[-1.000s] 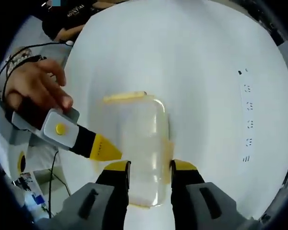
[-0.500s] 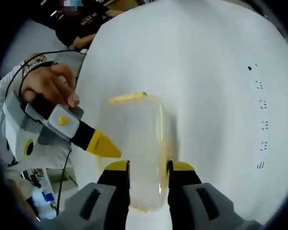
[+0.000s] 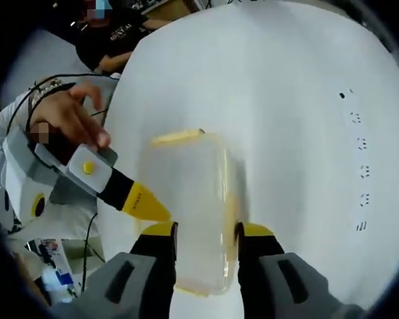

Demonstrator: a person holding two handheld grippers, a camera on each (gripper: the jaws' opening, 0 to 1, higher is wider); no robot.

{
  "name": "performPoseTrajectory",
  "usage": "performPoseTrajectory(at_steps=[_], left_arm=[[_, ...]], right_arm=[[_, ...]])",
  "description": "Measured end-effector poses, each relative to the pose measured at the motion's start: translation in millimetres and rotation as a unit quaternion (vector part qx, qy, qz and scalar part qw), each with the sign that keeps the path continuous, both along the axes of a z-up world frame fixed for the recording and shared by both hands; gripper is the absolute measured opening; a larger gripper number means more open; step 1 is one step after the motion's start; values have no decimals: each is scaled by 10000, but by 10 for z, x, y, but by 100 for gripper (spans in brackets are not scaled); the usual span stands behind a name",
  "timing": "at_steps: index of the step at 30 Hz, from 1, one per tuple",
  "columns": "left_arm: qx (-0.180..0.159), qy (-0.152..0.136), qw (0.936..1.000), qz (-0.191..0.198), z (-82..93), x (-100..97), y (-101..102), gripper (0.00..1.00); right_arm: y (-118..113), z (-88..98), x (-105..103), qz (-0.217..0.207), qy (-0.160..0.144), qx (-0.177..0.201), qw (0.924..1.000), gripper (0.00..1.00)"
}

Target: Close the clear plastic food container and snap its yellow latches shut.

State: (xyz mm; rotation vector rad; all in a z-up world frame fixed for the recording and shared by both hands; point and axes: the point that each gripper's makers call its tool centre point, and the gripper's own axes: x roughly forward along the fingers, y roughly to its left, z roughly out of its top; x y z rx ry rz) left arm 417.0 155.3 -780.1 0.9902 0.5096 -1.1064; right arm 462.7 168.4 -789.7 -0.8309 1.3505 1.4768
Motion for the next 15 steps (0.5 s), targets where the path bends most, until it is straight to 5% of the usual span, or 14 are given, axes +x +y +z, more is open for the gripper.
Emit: performPoseTrajectory(at_steps=[5,15], left_arm=[[-13,-48,10000,37,1,0,2,29],[-69,-115,9999,-20,3,-25,-17,29]], right_arm=[[-10,28,32,-328,-344,117,9988,34],[34,114,218,-711,-1157,1222,9832,34]])
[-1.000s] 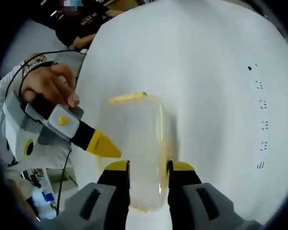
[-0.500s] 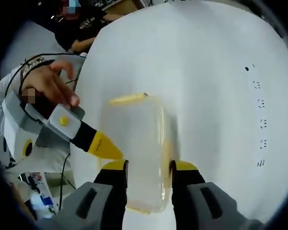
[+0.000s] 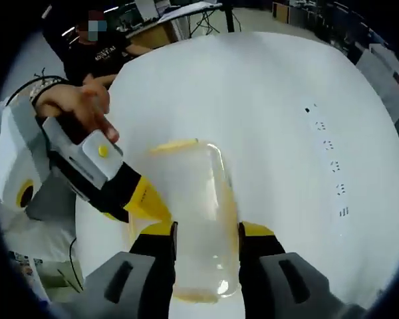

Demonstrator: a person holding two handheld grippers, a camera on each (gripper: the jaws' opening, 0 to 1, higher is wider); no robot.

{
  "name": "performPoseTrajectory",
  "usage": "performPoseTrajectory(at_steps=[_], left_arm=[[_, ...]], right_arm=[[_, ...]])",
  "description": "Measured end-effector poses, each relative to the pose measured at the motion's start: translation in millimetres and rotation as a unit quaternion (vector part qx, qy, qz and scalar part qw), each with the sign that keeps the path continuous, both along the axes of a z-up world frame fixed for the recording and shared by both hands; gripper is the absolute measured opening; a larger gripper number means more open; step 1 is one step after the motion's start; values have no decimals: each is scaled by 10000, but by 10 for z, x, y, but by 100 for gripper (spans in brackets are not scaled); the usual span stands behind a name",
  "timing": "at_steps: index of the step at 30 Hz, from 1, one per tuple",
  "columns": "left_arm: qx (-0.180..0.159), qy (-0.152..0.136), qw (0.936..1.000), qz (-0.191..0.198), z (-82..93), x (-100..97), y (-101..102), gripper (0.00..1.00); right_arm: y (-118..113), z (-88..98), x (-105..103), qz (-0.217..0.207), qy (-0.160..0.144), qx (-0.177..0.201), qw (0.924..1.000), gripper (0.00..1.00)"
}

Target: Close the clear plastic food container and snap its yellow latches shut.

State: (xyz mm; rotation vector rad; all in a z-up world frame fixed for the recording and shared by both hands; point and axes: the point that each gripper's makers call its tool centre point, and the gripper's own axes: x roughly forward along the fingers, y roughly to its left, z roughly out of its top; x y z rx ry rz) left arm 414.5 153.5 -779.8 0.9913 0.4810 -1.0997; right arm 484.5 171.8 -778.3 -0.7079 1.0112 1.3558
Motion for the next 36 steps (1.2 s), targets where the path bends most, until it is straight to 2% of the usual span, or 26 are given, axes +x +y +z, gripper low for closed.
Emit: performPoseTrajectory(at_steps=[3,7,10,13,15,17,20,21,22,24,25,27,29,31,32,33,34,35,36], left_arm=[[-218,63,9997,72,12,10,-10,29],[-431,434,9969,488,38,25,-37,29],[-432,417,9974,404,42,29,-41,29],[-660,393,9955,554,45,37,-60,30],[-632,353,9956,590,42,30,-66,31],[-648,368,9954,602,41,11,-68,35],[-689,504,9938,709,33,-49,-60,44],[-742,478,9928,812,50,-46,-45,46],[-864,421,9912,910,78,-34,-40,49],[-1438,315,9818,1197,182,6,-76,57],[-1708,396,9750,1368,223,-3,-85,61],[-1942,446,9687,1478,274,-15,-81,68],[-2083,281,9638,1643,348,22,-10,74],[-2226,190,9596,1709,415,39,55,75],[-2330,143,9554,1811,449,59,93,77],[-2498,100,9479,1975,487,99,156,82],[-2608,50,9423,2100,508,140,210,88],[-2764,-66,9351,2218,539,194,282,96],[-2818,-111,9309,2320,541,214,338,99]], right_arm=[[-20,26,-54,-190,-264,281,9991,34],[-58,52,-120,-611,-487,671,9947,34],[-54,72,-133,-952,-670,984,9883,33],[3,102,-164,-933,-968,1228,9833,29],[32,116,-198,-922,-1132,1264,9812,26],[-5,133,-164,-1080,-1322,1170,9783,30],[-92,156,-190,-1111,-1379,1072,9783,34],[-118,175,-184,-1127,-1415,1094,9774,35],[-118,226,-189,-1194,-1434,1274,9741,35],[-159,268,-211,-1354,-1334,1356,9724,37],[-171,279,-198,-1372,-1360,1362,9717,39],[-220,379,-200,-1434,-1578,1527,9650,42],[-271,429,-227,-1470,-1651,1611,9618,46],[-321,498,-242,-1623,-1682,1842,9547,53],[-342,534,-244,-1717,-1703,1974,9500,57],[-358,576,-263,-1759,-1698,2188,9446,62],[-387,584,-291,-1772,-1672,2259,9432,68],[-430,594,-291,-1854,-1711,2363,9383,72],[-480,581,-299,-1882,-1750,2350,9374,74]])
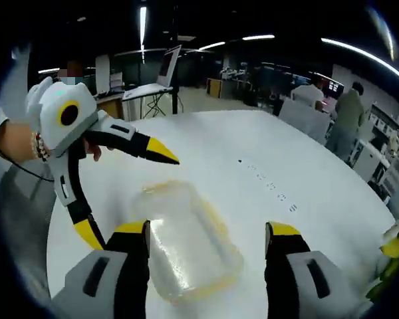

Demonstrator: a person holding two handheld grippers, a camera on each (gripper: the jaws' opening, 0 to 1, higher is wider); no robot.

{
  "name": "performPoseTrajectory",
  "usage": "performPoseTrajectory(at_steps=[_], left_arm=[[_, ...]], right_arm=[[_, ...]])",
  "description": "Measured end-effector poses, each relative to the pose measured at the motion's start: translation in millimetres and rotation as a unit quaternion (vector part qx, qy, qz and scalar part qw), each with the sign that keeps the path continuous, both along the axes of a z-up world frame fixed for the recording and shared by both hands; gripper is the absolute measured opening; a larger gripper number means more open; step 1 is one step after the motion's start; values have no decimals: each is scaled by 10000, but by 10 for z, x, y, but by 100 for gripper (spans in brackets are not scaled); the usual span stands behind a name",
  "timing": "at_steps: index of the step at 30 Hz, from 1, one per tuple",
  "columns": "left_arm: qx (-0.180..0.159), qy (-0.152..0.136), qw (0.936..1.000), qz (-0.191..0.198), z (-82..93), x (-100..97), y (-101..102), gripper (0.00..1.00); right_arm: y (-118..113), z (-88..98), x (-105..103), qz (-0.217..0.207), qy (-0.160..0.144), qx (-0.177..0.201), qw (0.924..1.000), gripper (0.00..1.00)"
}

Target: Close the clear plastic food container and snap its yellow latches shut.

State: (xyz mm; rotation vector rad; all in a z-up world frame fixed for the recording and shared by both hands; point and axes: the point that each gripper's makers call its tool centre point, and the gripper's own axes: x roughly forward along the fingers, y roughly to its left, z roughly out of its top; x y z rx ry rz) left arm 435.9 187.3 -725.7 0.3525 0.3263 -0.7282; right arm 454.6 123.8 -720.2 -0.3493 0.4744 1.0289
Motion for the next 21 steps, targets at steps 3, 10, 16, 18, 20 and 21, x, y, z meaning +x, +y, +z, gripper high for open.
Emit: performPoseTrajectory(at_steps=[3,10,16,18,20,21], left_arm=[[-110,169,9998,96,-79,2,143,98],[90,430,9978,494,-319,18,348,99],[211,519,9970,530,-483,26,361,99],[120,664,9962,548,-539,22,348,99],[79,703,9958,576,-573,23,348,99],[82,712,9957,579,-594,22,354,99]], right_arm=[[-131,-50,-9,-170,-114,85,9998,76],[-231,-278,-26,-454,-250,298,9982,100],[-286,-538,-13,-702,-69,401,9967,100],[-236,-558,-35,-713,16,689,9951,100],[-239,-599,-27,-792,95,794,9936,100],[-245,-628,-34,-807,103,761,9938,100]])
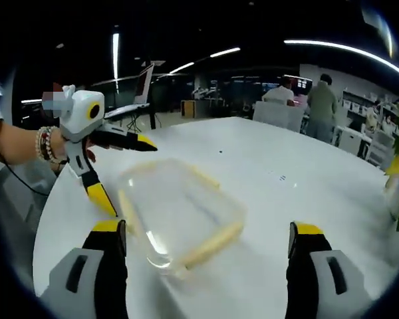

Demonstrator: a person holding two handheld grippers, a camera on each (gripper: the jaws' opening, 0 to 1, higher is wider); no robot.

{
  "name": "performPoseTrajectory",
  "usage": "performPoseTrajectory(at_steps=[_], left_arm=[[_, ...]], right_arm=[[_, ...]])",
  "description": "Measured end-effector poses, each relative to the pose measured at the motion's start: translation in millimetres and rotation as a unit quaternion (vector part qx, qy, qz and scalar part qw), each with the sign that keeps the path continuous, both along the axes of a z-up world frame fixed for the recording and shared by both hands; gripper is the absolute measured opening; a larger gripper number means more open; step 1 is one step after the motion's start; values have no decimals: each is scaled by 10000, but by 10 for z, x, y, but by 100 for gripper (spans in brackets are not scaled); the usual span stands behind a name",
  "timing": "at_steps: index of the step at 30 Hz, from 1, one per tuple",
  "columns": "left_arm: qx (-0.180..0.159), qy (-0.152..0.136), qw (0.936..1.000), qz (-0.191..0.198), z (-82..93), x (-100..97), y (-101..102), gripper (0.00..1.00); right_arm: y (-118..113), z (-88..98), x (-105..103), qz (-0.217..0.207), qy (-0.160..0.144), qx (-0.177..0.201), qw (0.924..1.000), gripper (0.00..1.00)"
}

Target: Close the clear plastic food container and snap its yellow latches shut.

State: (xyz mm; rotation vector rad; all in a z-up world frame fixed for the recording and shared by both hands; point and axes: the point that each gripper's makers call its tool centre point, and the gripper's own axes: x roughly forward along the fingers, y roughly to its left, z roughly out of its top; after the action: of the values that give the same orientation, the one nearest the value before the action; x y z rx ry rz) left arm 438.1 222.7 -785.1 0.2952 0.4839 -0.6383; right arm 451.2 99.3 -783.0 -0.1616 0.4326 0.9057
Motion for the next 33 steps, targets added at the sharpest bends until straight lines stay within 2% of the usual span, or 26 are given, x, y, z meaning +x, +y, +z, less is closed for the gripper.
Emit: performPoseTrajectory(at_steps=[4,8,10,12,15,18,23,25,27,28,29,32,33], left_arm=[[-47,187,9998,44,-100,18,11,99],[83,260,9996,115,-217,43,35,99],[95,261,9995,132,-254,44,32,99],[40,378,9992,94,-312,20,-2,99],[104,420,9990,95,-389,42,0,99],[-61,548,9984,81,-413,42,-33,99],[-106,539,9985,-16,-433,74,-85,98],[-177,582,9980,-144,-437,52,-150,91],[-132,565,9979,-287,-443,24,-206,85],[-122,541,9980,-318,-440,21,-218,82],[-122,531,9979,-344,-439,16,-231,80],[-197,580,9974,-371,-434,5,-249,81],[-187,576,9975,-369,-432,9,-240,80]], right_arm=[[40,-103,-32,120,-2,-65,9999,100],[96,-223,-51,244,-13,-297,9993,100],[105,-265,-42,247,68,-293,9992,100],[98,-297,-37,217,99,-242,9994,100],[56,-391,-23,150,135,-421,9989,100],[56,-462,-19,180,181,-470,9986,99],[94,-494,-11,175,137,-547,9983,95],[175,-487,-64,329,106,-541,9979,89],[246,-471,-90,442,2,-548,9975,76],[276,-470,-101,505,-25,-565,9971,73],[301,-471,-83,418,-8,-558,9976,74],[282,-534,-91,620,-137,-1098,9919,74],[292,-519,-88,594,-112,-1056,9926,74]])
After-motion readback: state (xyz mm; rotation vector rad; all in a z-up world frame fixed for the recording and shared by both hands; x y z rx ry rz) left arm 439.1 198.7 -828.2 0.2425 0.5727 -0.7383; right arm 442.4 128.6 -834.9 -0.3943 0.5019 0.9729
